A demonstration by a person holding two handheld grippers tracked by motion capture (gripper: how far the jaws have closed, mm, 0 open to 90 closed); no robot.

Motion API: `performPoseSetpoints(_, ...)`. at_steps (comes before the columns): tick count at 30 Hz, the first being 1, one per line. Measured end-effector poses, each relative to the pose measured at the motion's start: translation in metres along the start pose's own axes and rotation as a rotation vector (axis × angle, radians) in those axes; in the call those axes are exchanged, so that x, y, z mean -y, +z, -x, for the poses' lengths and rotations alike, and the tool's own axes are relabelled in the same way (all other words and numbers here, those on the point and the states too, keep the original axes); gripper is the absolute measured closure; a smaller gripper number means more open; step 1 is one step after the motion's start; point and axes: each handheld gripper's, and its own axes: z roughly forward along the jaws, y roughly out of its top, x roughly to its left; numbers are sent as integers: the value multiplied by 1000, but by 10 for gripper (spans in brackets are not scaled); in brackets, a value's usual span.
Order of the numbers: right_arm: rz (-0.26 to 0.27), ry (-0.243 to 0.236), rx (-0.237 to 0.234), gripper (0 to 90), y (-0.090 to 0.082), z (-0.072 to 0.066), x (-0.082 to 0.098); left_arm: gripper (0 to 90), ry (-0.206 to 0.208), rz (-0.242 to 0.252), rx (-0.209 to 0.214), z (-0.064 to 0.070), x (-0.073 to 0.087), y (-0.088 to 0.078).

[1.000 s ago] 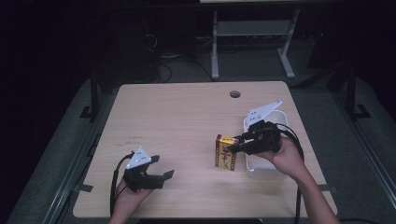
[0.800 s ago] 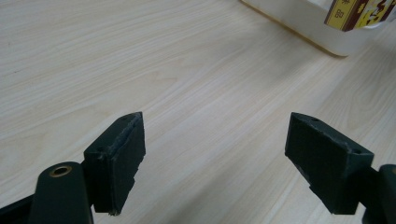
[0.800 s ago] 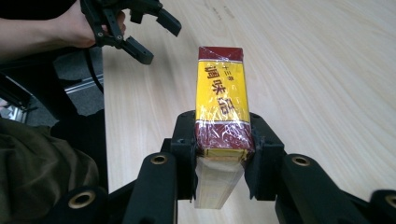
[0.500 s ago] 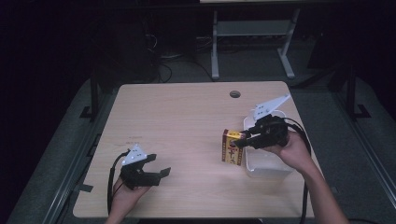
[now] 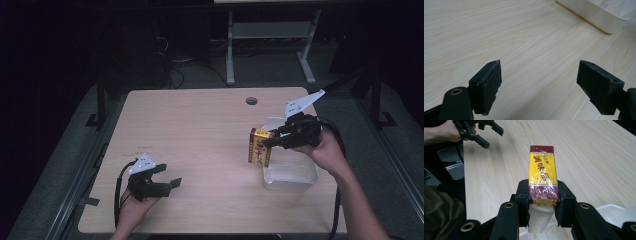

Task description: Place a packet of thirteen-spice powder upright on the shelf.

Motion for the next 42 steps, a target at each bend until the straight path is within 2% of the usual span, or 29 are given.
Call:
performPoseSetpoints(1, -2, 2, 5, 674, -1, 2, 1, 197, 0, 0, 0, 0, 0, 0)
performPoseSetpoints(2, -6, 4, 10, 674, -3, 5, 2, 197, -22, 5, 13, -2, 1, 0)
performPoseSetpoints(3, -7, 6, 15, 674, -5, 7, 3, 197, -26, 5, 15, -2, 1, 0)
performPoseSetpoints(10, -20, 23, 43, 674, -14, 18, 11, 197, -35, 6, 17, -4, 2, 0)
performPoseSetpoints(11, -21, 30, 47, 674, -18, 21, 14, 197, -48, 10, 27, -5, 2, 0)
performPoseSetpoints(17, -26, 41, 69, 674, -24, 26, 20, 197, -52, 6, 35, -4, 2, 1)
performPoseSetpoints(27, -30, 68, 72, 674, -24, 31, 33, 196, -66, 13, 40, -7, 3, 1)
performPoseSetpoints(36, -50, 74, 70, 673, -17, 34, 39, 196, -71, 16, 38, -7, 3, 0)
performPoseSetpoints(42, -26, 84, 67, 673, -17, 36, 44, 198, -68, 9, 48, -7, 3, 2)
